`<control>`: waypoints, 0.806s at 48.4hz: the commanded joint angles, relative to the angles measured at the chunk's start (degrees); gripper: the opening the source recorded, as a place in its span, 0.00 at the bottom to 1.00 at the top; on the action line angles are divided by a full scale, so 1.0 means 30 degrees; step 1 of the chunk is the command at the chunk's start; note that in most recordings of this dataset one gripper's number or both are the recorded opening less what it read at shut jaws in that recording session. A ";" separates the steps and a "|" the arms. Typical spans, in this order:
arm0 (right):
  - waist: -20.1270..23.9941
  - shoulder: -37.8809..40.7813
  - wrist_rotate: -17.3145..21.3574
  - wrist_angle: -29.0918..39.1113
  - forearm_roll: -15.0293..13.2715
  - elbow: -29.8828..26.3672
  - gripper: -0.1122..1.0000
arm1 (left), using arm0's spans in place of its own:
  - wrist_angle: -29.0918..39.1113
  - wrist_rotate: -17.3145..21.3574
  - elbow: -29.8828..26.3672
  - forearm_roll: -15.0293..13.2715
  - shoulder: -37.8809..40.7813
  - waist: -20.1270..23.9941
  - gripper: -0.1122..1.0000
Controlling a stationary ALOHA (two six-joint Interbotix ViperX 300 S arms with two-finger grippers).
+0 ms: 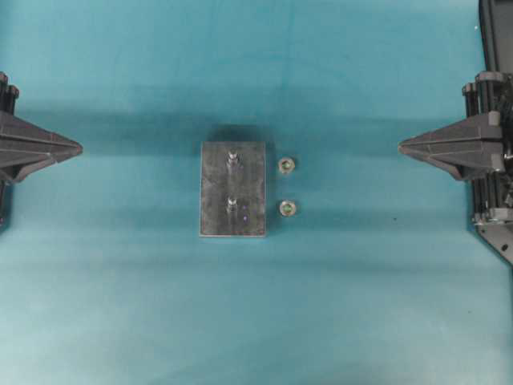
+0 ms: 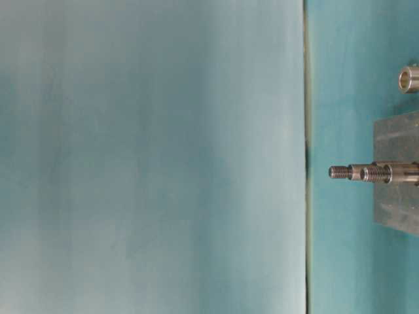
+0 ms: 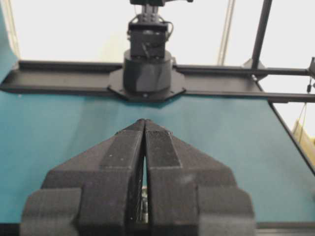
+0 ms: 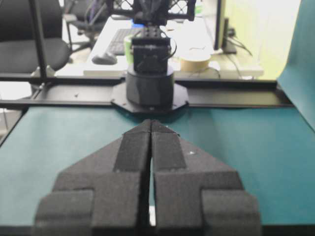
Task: Insert the washer onto the shaft.
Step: 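Move the right gripper over the upper silver washer beside the block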
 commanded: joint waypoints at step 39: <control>-0.4014 1.0635 0.0791 1.9658 0.2344 -1.0430 0.11 | 1.0576 0.0439 -0.4365 0.0322 0.4248 -0.0410 0.10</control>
